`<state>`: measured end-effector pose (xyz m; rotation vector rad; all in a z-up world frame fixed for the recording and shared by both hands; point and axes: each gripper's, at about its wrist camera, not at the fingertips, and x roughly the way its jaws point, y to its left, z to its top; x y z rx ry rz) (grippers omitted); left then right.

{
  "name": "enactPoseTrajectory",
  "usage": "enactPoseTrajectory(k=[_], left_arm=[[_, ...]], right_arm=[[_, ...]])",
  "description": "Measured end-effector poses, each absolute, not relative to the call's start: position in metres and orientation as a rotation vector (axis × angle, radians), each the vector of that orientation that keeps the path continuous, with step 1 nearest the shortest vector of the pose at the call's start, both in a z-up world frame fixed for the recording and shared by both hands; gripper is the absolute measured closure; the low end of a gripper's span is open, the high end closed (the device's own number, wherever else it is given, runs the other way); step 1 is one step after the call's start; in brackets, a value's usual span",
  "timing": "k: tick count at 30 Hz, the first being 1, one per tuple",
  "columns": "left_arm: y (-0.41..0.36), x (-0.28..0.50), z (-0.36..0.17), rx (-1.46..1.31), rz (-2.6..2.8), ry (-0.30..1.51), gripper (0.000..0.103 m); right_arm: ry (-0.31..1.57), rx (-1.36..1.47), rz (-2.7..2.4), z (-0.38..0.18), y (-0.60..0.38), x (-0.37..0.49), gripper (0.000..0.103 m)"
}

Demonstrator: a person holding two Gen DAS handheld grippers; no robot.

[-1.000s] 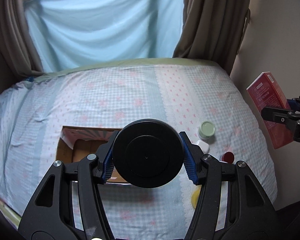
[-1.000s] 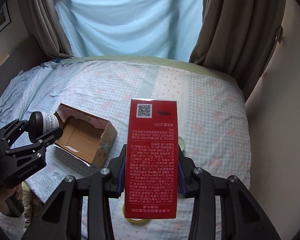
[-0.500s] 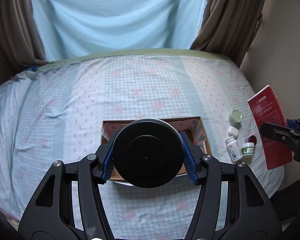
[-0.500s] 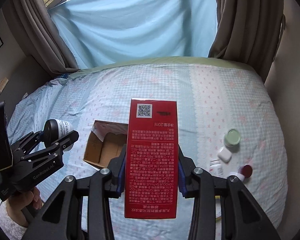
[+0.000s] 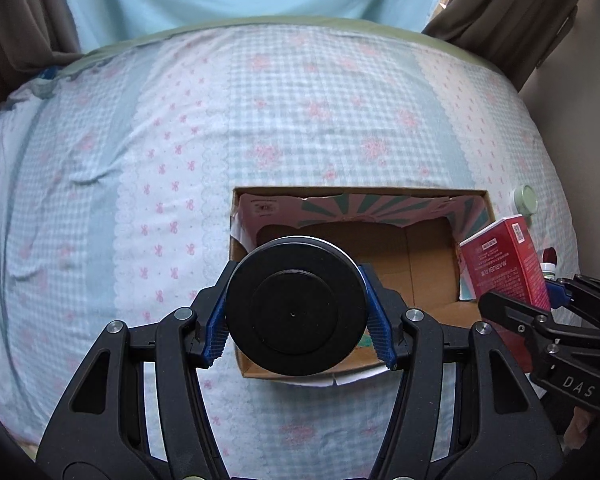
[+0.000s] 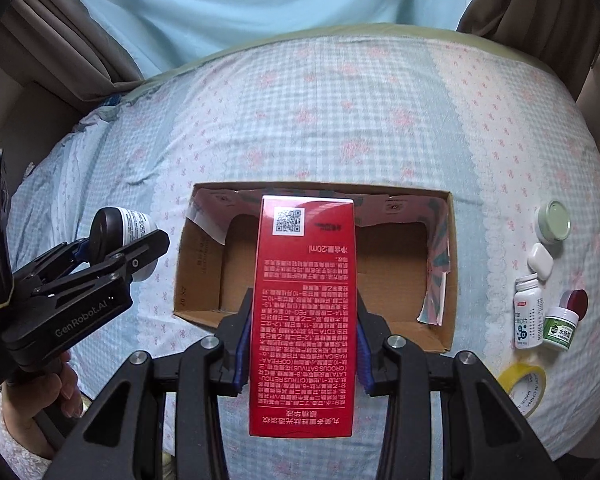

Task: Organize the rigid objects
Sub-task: 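Carry the black jar and red box into the cardboard box with both tools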

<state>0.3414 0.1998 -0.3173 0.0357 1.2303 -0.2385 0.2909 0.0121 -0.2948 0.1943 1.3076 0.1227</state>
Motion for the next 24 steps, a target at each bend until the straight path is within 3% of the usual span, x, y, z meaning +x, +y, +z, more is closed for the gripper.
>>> enactPoseTrajectory(k=[12, 22, 23, 24], left_arm=[[0.167, 0.398, -0.437, 0.022, -0.221, 1.437, 0.049], [0.145, 0.416, -0.442, 0.042, -0.261, 1.461, 0.048], [0.143, 0.417, -0.438, 0.046, -0.268, 1.448, 0.046], [0.141, 0.418, -0.433, 0.055, -0.273, 1.427, 0.026]], right_arm=[[1.480, 0.043, 0.171, -0.414, 0.017, 0.352, 0.065], [1.500, 0.001, 0.193, -0.429, 0.006, 0.362, 0.065], [1.493, -0.001, 0.193, -0.429, 0.005, 0.362, 0.065], [1.483, 0.002, 0.200, -0.429, 0.003, 0.362, 0.064]])
